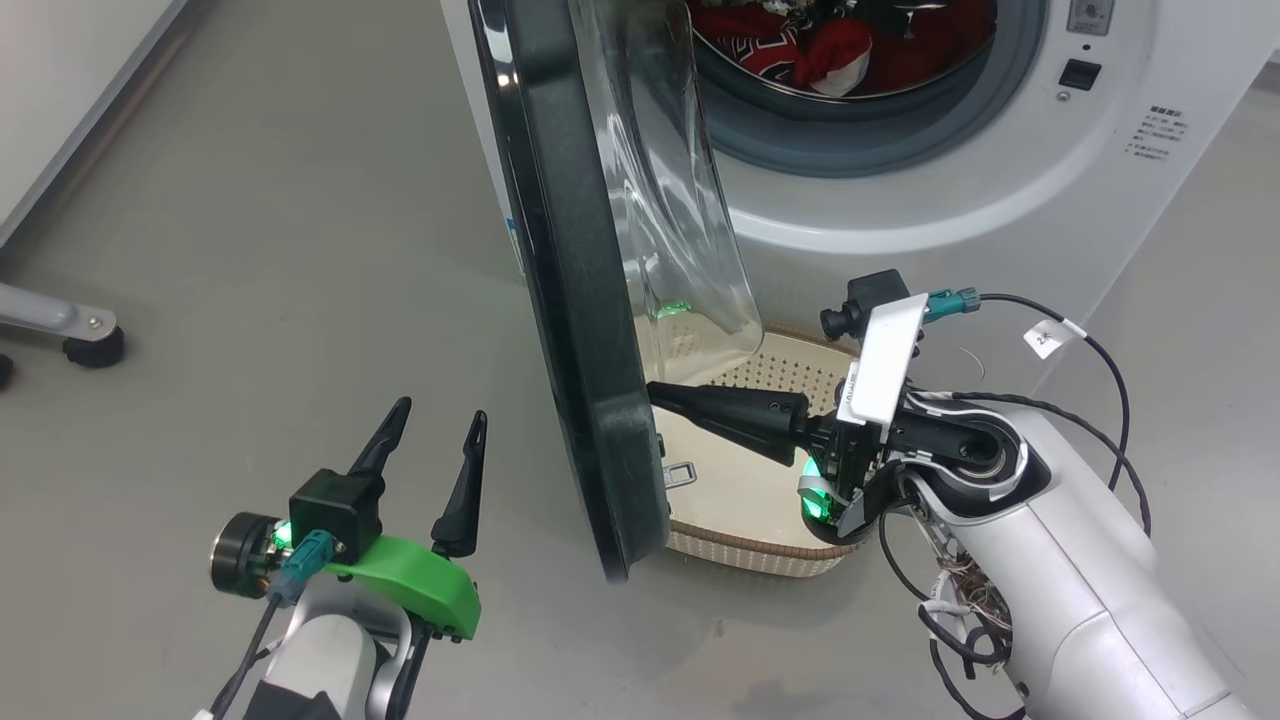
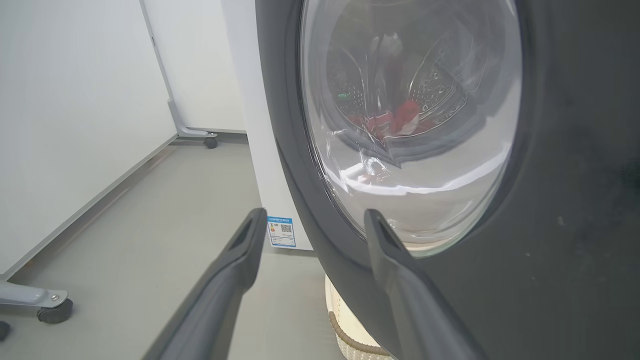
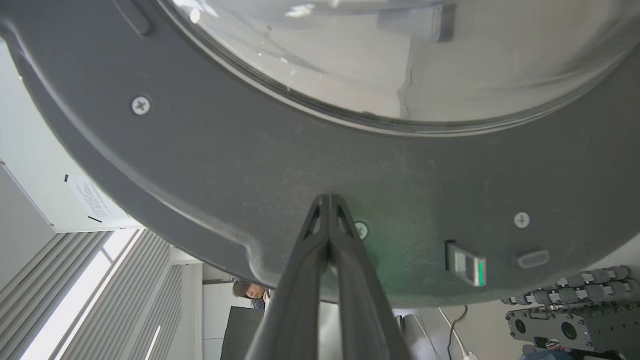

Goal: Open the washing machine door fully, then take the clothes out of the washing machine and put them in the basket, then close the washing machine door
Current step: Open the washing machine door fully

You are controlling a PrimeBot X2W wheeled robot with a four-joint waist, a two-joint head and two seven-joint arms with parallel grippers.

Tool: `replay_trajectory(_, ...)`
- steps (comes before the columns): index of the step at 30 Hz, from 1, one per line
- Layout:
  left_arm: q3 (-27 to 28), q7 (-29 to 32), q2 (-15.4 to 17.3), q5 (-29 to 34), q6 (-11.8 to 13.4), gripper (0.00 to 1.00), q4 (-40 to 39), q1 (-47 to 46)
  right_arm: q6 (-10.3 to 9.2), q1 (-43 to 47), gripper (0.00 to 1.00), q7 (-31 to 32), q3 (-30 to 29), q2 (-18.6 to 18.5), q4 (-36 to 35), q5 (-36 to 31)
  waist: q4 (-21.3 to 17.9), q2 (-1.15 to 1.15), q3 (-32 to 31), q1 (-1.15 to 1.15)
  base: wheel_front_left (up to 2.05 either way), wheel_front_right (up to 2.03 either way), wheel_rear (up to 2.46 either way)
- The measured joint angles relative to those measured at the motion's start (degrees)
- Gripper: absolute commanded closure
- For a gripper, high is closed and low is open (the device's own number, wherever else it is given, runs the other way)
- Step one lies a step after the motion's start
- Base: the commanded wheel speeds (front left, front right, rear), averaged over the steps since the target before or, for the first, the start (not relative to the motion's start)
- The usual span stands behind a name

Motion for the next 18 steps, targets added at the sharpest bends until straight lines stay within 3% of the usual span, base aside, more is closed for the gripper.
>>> replay_trajectory(11, -0.1, 0.0, 0.0, -0.3, 0.3, 0.0, -0.1, 0.1, 0.0, 0.0, 1.0, -2.0, 2.8, 0.0, -0.7, 0.5, 0.3, 0.0, -0.1, 0.0, 0.0, 0.0, 0.0)
replay_trajectory(18, 0.3, 0.0, 0.0, -0.5, 0.7, 0.0, -0.2, 0.2, 0.0, 0.3, 1.0, -4.6, 1.1, 0.2, -1.5, 0.5, 0.1, 0.0, 0.1, 0.0, 0.0, 0.0, 0.0)
